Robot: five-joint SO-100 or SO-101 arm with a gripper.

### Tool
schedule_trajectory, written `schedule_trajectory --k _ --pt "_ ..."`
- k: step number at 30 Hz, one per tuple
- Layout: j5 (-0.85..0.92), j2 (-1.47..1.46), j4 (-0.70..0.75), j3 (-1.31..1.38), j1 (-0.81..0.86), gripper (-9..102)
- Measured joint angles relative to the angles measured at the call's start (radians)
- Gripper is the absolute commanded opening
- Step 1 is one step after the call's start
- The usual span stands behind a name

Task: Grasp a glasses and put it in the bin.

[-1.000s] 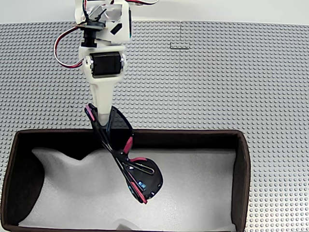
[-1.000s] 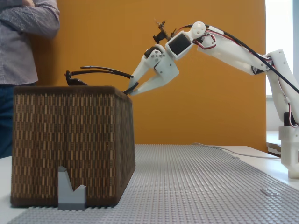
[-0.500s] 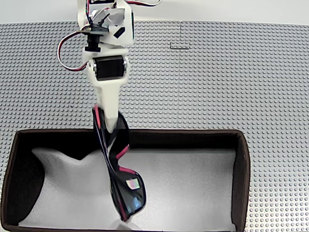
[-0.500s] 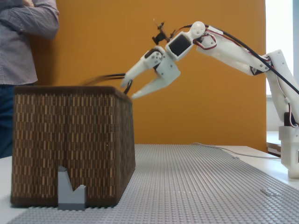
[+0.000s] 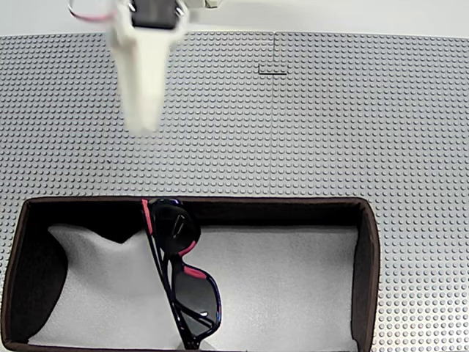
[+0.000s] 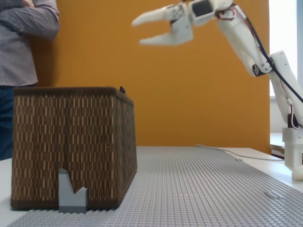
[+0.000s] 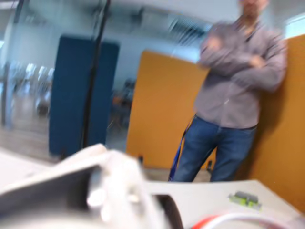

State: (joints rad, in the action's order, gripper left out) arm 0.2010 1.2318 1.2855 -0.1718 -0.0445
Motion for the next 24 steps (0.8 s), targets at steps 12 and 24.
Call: schedule_trajectory --k 12,24 --pt "-0.021 0.308 0.402 0.258 -0.054 19" --pt "-0.012 0.655 0.525 0.187 -0.075 19"
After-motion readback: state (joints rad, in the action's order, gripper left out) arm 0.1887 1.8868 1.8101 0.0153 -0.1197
